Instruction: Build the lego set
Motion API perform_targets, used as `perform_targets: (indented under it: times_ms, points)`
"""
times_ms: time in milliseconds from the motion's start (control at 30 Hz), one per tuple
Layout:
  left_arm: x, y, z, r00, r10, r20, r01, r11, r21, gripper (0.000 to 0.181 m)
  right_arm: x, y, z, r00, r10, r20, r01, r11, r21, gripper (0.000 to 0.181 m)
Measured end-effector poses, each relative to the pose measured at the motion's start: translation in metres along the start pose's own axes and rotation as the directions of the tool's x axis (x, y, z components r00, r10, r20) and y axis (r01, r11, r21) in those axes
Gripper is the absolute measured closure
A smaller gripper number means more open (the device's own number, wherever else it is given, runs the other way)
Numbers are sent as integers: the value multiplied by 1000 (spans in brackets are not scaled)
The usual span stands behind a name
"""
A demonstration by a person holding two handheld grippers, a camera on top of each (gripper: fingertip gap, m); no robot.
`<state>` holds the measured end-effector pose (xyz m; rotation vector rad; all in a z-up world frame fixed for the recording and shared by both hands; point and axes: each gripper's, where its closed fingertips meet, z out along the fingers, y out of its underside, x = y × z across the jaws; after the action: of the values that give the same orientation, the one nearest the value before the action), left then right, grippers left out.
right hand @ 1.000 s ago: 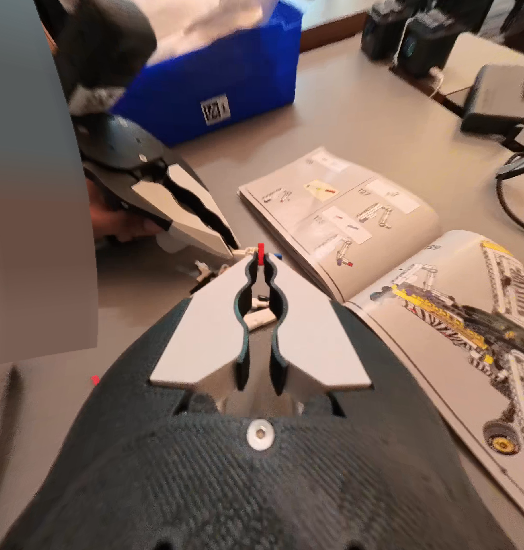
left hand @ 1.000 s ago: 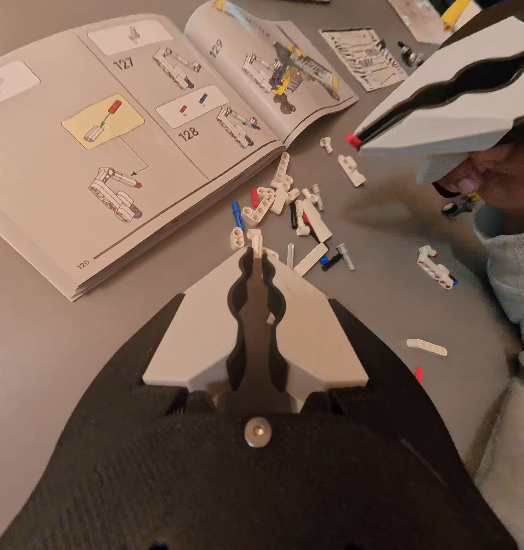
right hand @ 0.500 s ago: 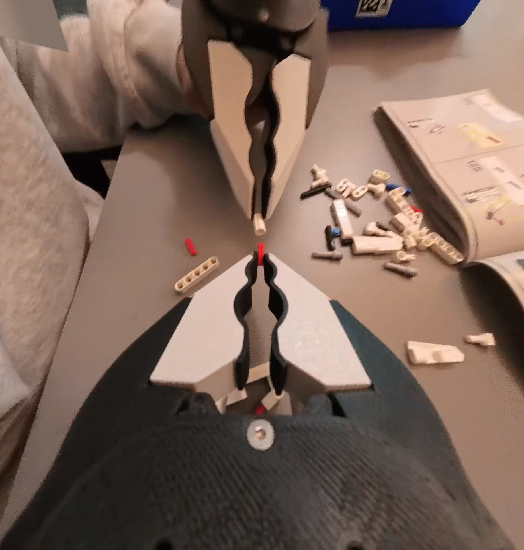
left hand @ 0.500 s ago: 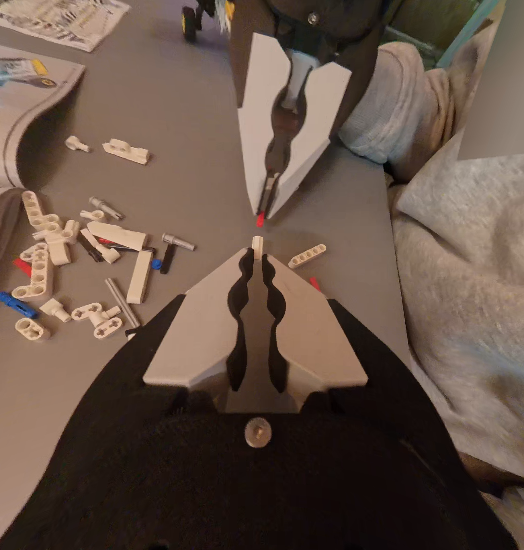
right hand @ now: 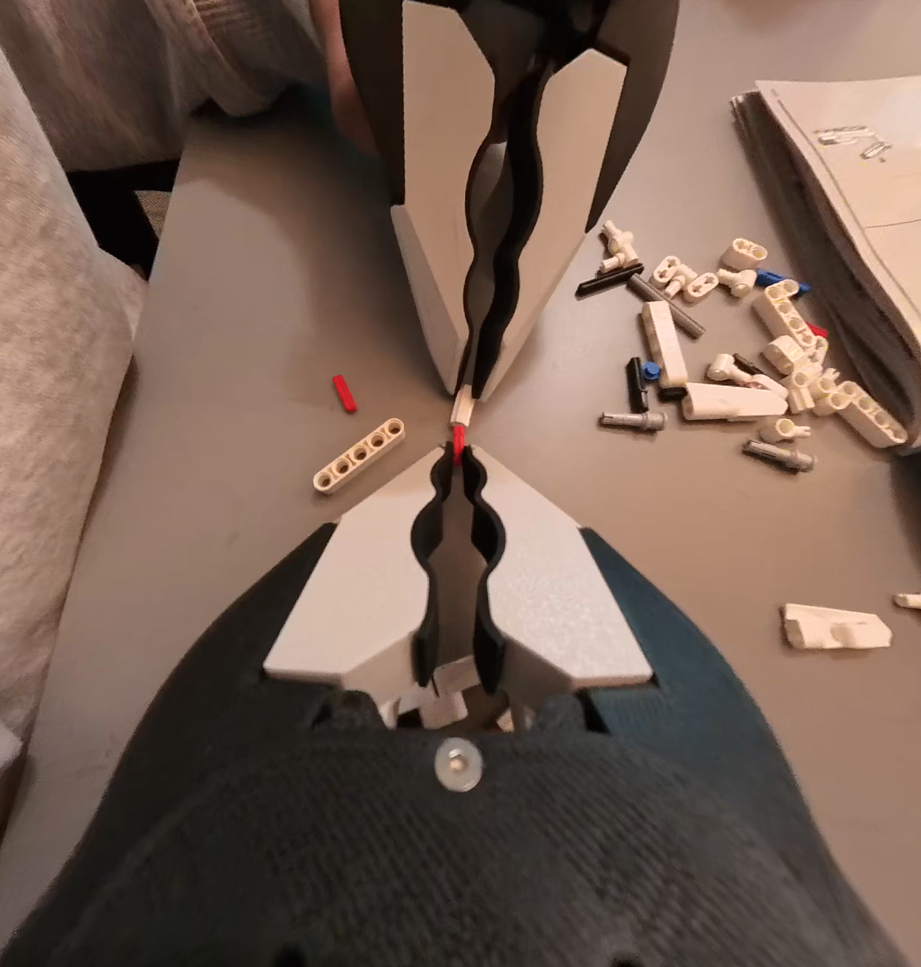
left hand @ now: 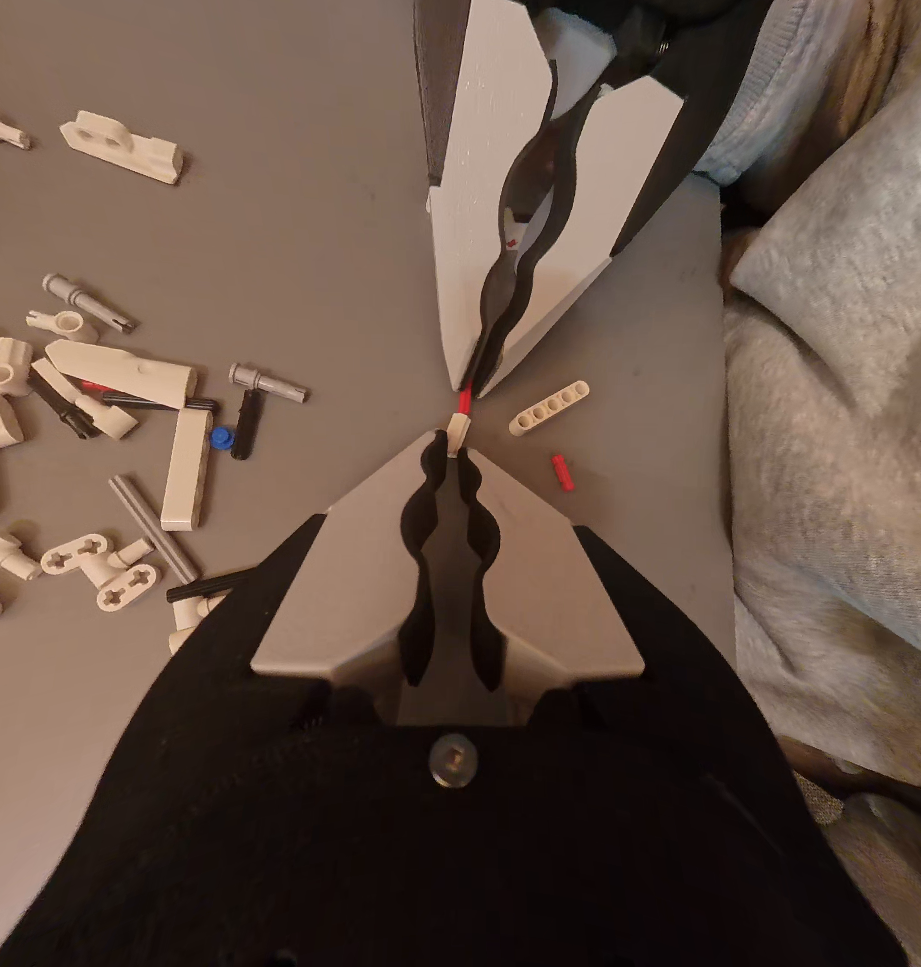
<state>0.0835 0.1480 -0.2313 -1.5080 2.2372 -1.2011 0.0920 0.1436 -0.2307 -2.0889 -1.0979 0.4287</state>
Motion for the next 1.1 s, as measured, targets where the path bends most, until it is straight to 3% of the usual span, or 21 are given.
perform_targets:
  times_ms: [667, 1100]
  points:
    - [1, 0, 0, 1000, 0, -4, 0, 1000, -1, 178, 1, -1, 1, 997, 75, 33, -75, 997, 13, 179]
    - [1, 0, 1, 1000, -8, -11, 8, 1000, -3, 178, -2, -1, 2, 942, 300, 151, -303, 953, 3, 179]
